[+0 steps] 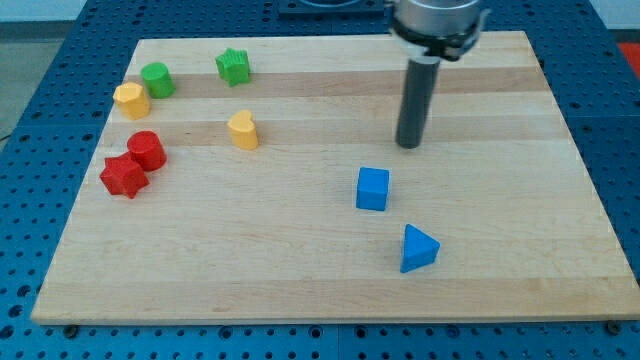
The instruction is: Move your hand diagonally top right to the yellow heart
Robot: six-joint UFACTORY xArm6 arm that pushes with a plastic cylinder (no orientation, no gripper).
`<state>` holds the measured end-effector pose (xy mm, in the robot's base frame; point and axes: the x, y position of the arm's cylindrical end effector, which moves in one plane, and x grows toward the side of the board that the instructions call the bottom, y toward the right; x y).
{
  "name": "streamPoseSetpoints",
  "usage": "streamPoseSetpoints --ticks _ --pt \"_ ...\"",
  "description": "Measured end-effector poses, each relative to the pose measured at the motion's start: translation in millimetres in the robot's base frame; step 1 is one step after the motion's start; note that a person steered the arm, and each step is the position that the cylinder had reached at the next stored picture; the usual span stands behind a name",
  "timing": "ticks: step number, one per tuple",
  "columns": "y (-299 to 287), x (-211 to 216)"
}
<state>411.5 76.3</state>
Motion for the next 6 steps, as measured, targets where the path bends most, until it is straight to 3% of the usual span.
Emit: streamPoseSetpoints --ticks 1,2,4,6 --pt "-8 34" --pt "-24 37" --pt "-99 -60" --pt "-137 -105"
